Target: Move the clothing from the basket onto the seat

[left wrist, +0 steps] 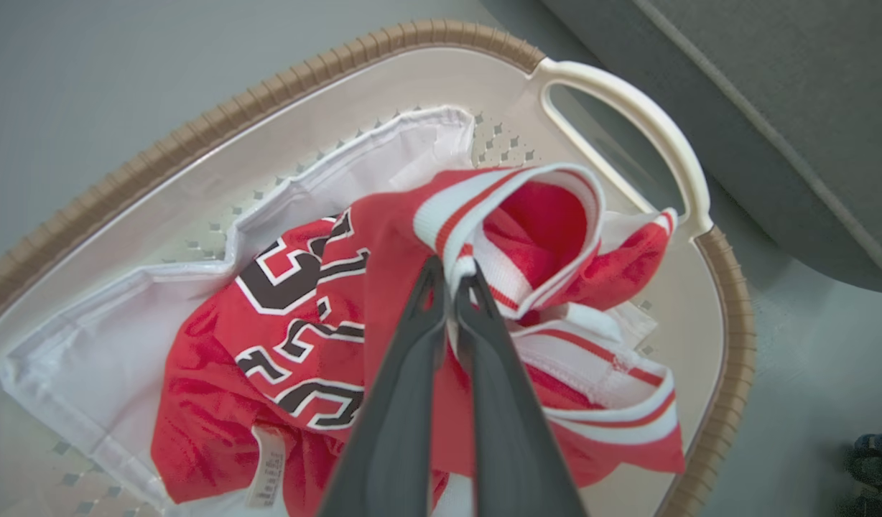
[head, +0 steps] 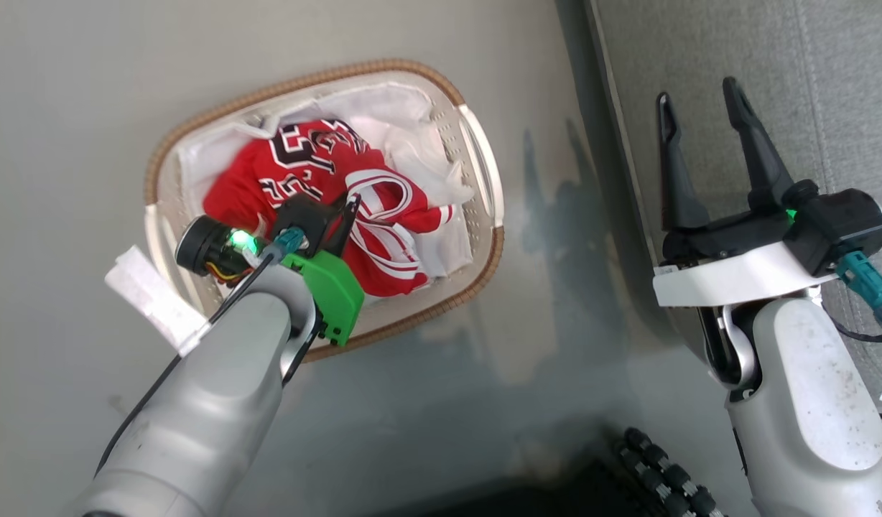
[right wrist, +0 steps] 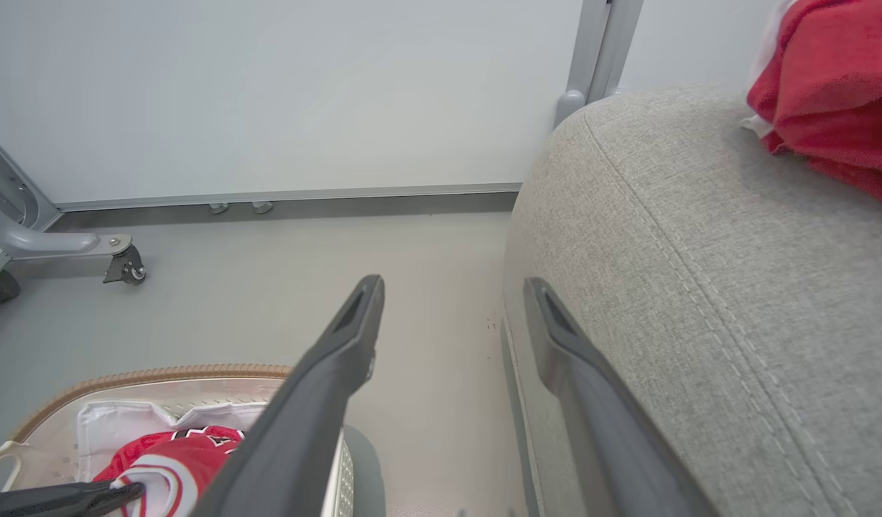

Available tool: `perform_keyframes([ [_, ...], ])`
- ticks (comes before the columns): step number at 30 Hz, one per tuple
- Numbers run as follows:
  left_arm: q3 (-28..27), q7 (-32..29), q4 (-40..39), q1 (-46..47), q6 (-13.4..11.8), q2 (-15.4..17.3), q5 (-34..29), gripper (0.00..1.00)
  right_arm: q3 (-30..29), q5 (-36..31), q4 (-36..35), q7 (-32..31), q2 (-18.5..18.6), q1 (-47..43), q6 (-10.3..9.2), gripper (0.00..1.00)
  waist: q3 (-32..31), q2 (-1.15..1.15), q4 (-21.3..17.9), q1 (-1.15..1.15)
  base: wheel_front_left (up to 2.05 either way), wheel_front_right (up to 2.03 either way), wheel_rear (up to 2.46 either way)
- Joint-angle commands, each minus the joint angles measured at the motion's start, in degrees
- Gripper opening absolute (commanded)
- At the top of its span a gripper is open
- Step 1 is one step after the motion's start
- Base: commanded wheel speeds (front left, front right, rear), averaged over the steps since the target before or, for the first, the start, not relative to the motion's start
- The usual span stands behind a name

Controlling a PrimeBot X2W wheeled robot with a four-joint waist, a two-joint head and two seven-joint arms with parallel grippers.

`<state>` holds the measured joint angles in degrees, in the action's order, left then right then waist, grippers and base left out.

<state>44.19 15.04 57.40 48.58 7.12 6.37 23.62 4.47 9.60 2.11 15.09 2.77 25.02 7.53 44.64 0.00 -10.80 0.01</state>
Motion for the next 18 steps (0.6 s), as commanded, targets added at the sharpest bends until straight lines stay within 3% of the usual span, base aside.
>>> perform_keyframes([
  [1, -0.4, 0.2, -2.2, -2.3, 0.3, 1.5, -0.9, 0.00, -0.2, -0.7, 0.9, 0.1, 0.2, -1.3, -0.08, 1.00, -6.8, 0.00, 3.4, -0.01, 0.00, 0.00, 0.00],
  [18, -0.6, -0.3, -23.6, -9.7, 0.1, 14.0, -6.5, 0.00, -0.6, -3.2, 9.7, 0.1, 0.2, -11.4, -0.08, 1.00, -32.8, 0.00, 7.7, -0.01, 0.00, 0.00, 0.00],
])
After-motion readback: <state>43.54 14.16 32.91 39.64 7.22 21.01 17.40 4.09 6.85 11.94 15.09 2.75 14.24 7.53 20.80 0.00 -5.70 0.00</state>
